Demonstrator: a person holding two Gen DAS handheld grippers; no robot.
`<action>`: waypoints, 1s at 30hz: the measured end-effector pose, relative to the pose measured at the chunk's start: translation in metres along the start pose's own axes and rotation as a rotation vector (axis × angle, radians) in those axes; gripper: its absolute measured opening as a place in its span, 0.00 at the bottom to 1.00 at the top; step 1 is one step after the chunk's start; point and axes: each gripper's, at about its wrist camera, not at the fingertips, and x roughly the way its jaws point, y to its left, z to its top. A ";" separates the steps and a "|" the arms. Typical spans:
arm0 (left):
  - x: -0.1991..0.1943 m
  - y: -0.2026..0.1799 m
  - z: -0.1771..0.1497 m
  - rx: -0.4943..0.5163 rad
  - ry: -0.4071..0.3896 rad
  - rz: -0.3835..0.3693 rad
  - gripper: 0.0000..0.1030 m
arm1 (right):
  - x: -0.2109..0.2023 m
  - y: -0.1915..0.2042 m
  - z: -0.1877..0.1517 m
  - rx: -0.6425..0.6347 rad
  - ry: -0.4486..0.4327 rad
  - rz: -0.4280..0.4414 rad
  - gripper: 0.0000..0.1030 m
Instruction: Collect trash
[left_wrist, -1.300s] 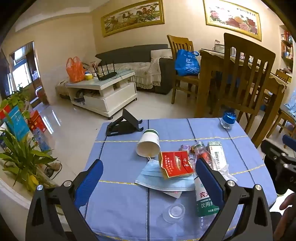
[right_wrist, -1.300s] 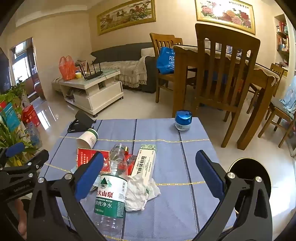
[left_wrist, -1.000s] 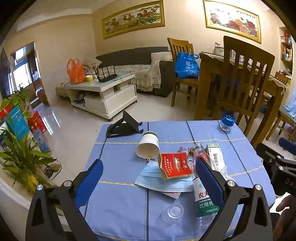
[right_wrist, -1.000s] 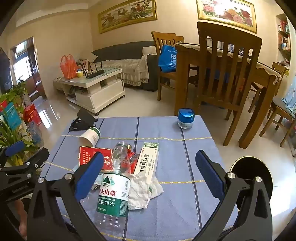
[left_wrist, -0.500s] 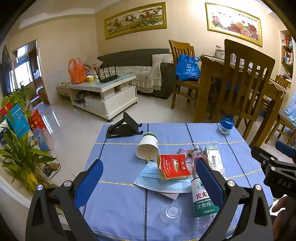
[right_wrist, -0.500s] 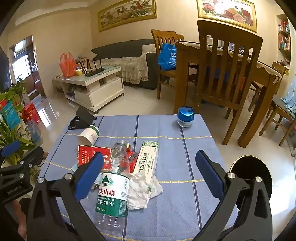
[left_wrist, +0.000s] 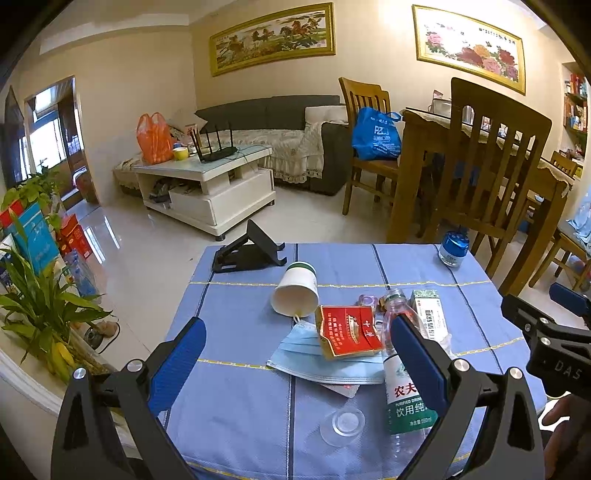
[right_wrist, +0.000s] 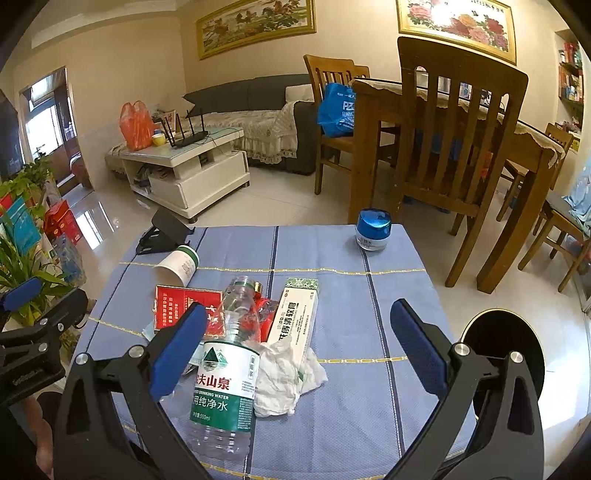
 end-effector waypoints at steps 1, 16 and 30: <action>0.001 0.001 0.000 -0.002 0.002 0.001 0.94 | 0.000 0.000 0.000 0.000 0.000 0.001 0.95; 0.009 0.002 -0.002 -0.011 0.012 0.003 0.94 | 0.002 0.003 -0.003 -0.004 0.005 0.003 0.95; 0.009 0.004 -0.005 -0.012 0.019 0.004 0.94 | 0.002 0.002 -0.005 -0.002 0.009 0.003 0.95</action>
